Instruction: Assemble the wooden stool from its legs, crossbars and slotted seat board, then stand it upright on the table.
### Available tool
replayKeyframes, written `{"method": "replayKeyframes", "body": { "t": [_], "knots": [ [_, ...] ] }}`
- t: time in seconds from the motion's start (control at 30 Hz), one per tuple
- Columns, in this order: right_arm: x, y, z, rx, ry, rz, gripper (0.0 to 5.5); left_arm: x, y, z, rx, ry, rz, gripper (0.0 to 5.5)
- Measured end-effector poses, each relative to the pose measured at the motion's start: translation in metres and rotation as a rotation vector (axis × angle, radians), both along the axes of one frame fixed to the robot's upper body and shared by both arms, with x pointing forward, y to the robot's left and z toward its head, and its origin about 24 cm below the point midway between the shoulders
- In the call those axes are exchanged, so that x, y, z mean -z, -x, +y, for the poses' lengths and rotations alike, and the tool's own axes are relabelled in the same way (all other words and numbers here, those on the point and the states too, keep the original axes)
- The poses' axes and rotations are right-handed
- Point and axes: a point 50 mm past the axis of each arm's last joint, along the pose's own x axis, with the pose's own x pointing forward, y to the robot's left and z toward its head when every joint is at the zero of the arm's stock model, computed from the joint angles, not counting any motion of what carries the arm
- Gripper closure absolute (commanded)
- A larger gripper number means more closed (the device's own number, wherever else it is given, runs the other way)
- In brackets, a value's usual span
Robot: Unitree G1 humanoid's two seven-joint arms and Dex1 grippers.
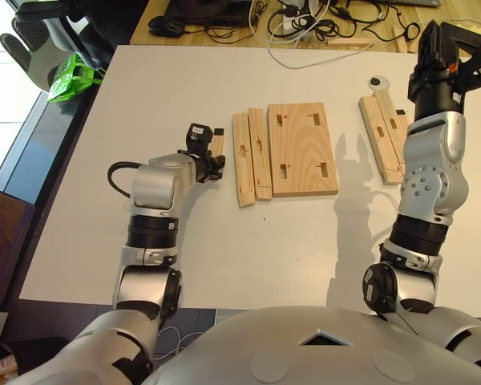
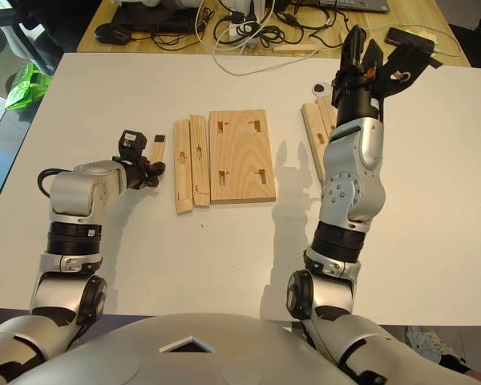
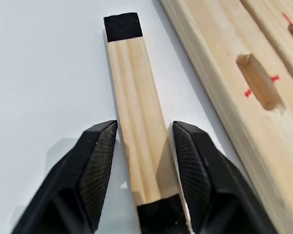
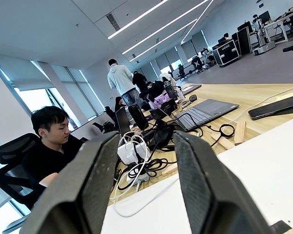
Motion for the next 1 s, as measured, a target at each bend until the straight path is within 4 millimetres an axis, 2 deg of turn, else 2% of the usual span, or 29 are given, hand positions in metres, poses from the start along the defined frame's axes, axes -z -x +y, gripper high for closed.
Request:
{"method": "replayKeyframes", "body": {
  "t": [0.1,0.2,0.37,0.47,0.5,0.53,0.63,0.77,0.87,0.93,1.0],
  "knots": [
    [-0.009,-0.004,0.000,0.007,-0.031,-0.028,3.47,-0.001,-0.002,0.001,0.033,-0.004,0.015,4.19],
    [-0.020,-0.006,0.002,0.004,-0.058,-0.066,3.47,-0.001,-0.003,0.003,0.056,-0.009,0.028,4.21],
    [-0.016,-0.009,0.000,0.009,-0.052,-0.041,3.47,-0.001,-0.002,0.002,0.046,0.054,-0.018,4.21],
    [-0.013,-0.012,0.002,-0.052,0.017,-0.010,3.47,-0.005,-0.005,-0.011,0.025,0.137,-0.114,4.21],
    [-0.012,-0.013,0.002,-0.080,0.031,0.005,3.24,-0.010,-0.008,-0.015,0.023,0.153,-0.165,4.21],
    [-0.009,-0.014,0.003,-0.136,0.049,0.040,3.07,-0.024,-0.015,-0.023,0.032,0.179,-0.273,4.21],
    [-0.008,-0.016,0.011,-0.311,0.109,0.079,2.67,-0.052,-0.023,-0.028,0.035,0.201,-0.486,4.21],
    [-0.028,-0.016,0.034,-0.618,-0.010,0.040,2.05,-0.090,-0.028,-0.033,0.095,0.211,-0.789,4.21],
    [-0.054,-0.010,0.052,-0.874,-0.097,-0.038,1.56,-0.104,-0.023,-0.047,0.255,0.231,-0.934,4.21],
    [-0.063,-0.009,0.055,-0.947,-0.152,-0.058,1.30,-0.109,-0.019,-0.053,0.333,0.218,-0.993,4.21],
    [-0.066,-0.011,0.056,-0.982,-0.211,-0.052,1.30,-0.111,-0.015,-0.058,0.389,0.209,-1.031,4.21]
  ]
}}
